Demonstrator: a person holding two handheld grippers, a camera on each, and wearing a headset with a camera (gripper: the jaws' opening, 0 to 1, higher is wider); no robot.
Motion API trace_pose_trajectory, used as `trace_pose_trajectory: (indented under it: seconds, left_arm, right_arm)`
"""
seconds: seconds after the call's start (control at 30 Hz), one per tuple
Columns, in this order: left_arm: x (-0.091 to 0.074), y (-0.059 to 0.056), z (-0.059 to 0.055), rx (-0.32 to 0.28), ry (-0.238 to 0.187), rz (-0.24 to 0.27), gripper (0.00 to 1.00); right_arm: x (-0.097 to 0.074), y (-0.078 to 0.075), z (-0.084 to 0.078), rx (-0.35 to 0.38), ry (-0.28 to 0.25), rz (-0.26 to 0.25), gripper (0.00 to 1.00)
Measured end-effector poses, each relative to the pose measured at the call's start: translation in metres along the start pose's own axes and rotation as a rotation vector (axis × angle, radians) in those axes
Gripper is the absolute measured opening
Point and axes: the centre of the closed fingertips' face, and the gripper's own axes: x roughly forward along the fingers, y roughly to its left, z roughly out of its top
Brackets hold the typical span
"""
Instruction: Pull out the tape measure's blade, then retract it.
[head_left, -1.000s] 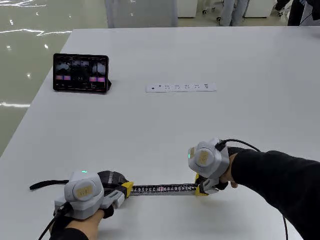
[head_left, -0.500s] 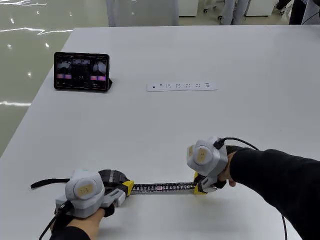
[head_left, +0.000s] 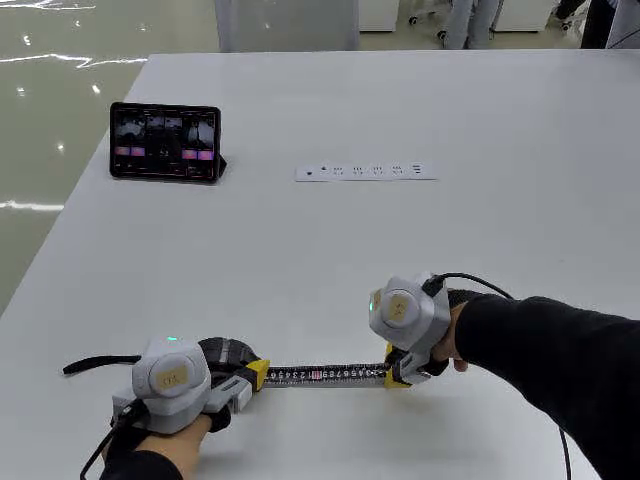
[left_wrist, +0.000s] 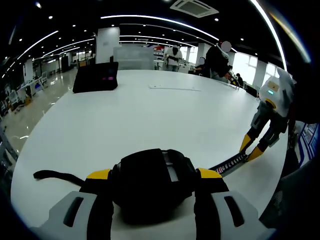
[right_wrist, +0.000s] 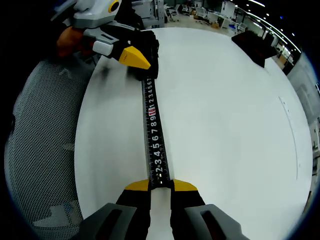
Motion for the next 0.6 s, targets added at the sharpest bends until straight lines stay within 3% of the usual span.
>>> trace_pose_trajectory:
  seconds: [0.6]
  left_arm:
    - [-0.0001, 0.0003, 0.0003, -0.001, 0.000, -0.001, 0.61]
  right_arm:
    - [0.0026, 0.0006, 0.0070, -0.010, 0.011, 0.004, 0.11]
